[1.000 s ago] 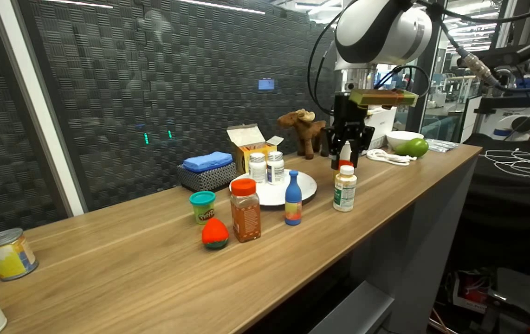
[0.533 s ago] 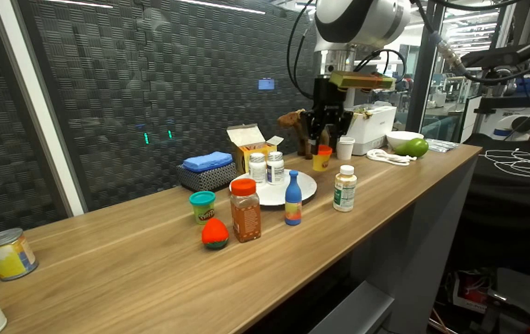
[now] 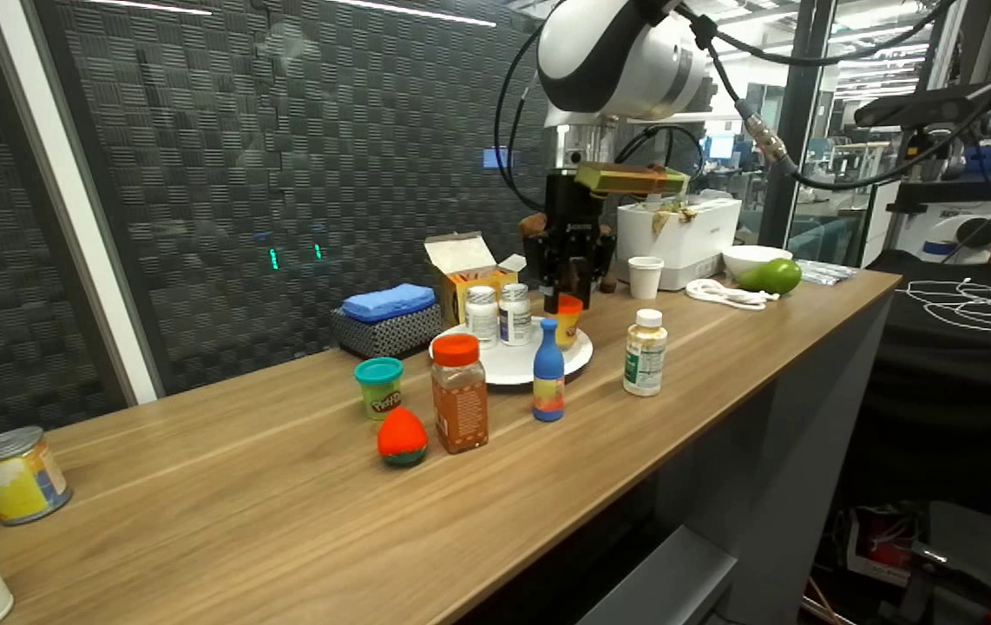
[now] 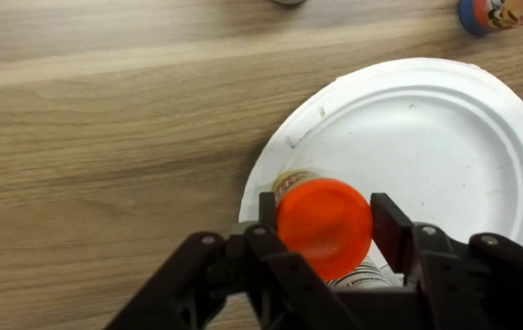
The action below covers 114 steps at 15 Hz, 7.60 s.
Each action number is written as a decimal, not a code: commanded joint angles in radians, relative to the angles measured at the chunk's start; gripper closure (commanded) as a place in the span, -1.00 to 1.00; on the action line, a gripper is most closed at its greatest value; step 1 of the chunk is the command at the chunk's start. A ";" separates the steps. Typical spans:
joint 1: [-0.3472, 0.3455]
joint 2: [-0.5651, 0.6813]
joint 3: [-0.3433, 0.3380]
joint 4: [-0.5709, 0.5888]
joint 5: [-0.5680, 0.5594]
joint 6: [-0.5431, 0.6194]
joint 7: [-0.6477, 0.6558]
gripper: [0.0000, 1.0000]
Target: Put the bottles and orange plushie surrounding the white plate on the white plate
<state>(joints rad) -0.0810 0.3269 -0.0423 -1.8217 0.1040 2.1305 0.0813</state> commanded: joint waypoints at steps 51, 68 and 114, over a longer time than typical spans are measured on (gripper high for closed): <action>0.274 0.347 0.131 0.509 -0.151 -0.152 -0.056 -1.00; 0.271 0.349 0.109 0.544 -0.174 -0.157 -0.044 0.43; 0.136 0.290 0.079 0.448 -0.229 -0.088 -0.342 0.43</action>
<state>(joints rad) 0.0697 0.6377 0.0215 -1.3545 -0.1164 2.0284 -0.2314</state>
